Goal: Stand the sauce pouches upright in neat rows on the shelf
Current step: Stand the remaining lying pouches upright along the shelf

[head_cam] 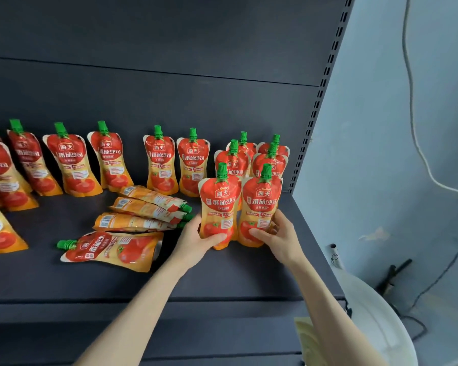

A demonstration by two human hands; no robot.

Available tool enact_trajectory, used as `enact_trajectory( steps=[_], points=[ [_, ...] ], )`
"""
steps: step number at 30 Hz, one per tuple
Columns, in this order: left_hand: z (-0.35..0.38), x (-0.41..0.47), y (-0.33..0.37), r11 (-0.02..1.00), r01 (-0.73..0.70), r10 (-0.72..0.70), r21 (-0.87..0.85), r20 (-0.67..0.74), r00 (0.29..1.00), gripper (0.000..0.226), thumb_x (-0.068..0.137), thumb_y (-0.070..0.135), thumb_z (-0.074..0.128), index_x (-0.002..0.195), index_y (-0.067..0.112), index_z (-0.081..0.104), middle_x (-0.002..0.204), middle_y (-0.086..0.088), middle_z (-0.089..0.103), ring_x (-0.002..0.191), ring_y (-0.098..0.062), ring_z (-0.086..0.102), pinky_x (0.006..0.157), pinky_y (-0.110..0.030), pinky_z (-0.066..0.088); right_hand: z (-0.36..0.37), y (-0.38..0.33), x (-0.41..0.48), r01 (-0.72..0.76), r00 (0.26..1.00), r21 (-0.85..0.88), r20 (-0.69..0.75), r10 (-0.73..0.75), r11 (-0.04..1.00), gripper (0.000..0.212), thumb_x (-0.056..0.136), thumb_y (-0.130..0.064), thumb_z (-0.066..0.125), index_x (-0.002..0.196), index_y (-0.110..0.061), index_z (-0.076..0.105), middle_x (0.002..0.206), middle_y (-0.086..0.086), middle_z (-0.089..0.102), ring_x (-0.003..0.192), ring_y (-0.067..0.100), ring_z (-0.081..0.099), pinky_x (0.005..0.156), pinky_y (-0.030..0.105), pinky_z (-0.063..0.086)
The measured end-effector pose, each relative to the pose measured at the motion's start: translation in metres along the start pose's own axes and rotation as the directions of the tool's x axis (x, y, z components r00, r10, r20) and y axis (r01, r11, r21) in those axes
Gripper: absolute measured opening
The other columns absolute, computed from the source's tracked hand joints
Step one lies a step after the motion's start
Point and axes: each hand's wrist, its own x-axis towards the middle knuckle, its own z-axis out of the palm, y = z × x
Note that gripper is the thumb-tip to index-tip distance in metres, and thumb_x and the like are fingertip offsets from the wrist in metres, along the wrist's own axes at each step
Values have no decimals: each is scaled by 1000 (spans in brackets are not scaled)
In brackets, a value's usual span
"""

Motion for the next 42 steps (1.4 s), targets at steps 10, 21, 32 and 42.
enact_trajectory(
  steps=[10, 21, 32, 42],
  points=[
    [11, 19, -11, 987, -84, 95, 134, -73, 993, 47, 81, 16, 70, 120, 21, 44, 113, 4, 59, 103, -10, 57, 84, -22, 45, -13, 11, 4, 20, 992, -224, -119, -47, 974, 38, 84, -13, 68, 116, -15, 47, 106, -5, 63, 96, 5, 61, 76, 9, 48],
    [11, 22, -15, 953, -110, 158, 284, -152, 976, 51, 78, 21, 74, 119, 16, 44, 117, -3, 61, 105, -19, 59, 86, -36, 51, -14, 11, 2, 12, 986, -289, -156, -59, 957, 44, 85, -18, 67, 123, -13, 44, 111, -2, 60, 96, 12, 58, 70, 1, 44],
    [16, 18, -10, 948, -75, 121, 310, -131, 984, 52, 82, 17, 69, 125, 11, 41, 123, -6, 56, 113, -21, 55, 85, -26, 43, -13, 4, -3, -57, 988, -320, -157, 6, 946, 47, 86, -21, 66, 126, -14, 42, 116, -2, 57, 98, 9, 53, 69, 6, 42],
    [8, -26, -12, 889, -148, 247, 434, -181, 952, 55, 86, 18, 64, 136, 14, 40, 135, -2, 49, 125, -17, 45, 102, -36, 41, -20, -2, -39, -19, 981, -474, -177, -75, 880, 35, 87, -20, 65, 121, -14, 54, 122, 0, 53, 103, 13, 53, 82, 22, 39]
  ],
)
